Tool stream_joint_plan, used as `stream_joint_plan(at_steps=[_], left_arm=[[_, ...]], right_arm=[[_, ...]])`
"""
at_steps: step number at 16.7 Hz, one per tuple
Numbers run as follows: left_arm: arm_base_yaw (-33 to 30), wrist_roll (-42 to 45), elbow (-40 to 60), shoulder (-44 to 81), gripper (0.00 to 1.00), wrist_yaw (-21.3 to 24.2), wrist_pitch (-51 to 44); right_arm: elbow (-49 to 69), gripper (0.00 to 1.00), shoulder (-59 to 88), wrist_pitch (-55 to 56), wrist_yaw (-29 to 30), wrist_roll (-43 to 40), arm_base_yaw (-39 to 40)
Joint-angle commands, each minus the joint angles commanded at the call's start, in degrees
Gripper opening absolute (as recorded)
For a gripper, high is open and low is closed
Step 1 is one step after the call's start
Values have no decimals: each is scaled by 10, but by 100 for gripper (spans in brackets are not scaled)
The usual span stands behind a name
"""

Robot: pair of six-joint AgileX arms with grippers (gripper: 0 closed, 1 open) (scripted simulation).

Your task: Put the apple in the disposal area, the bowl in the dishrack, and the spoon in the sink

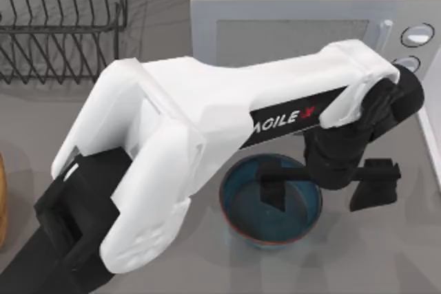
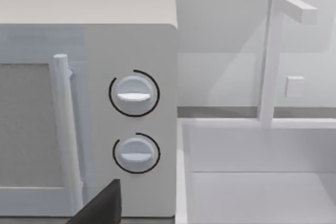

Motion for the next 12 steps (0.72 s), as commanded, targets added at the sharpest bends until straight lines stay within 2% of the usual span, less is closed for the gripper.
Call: stream_joint_plan(at_steps=[12], left_arm=[[0, 0, 0, 0, 2, 0, 0]], right_arm=[[0, 100, 0, 0, 0, 0, 0]])
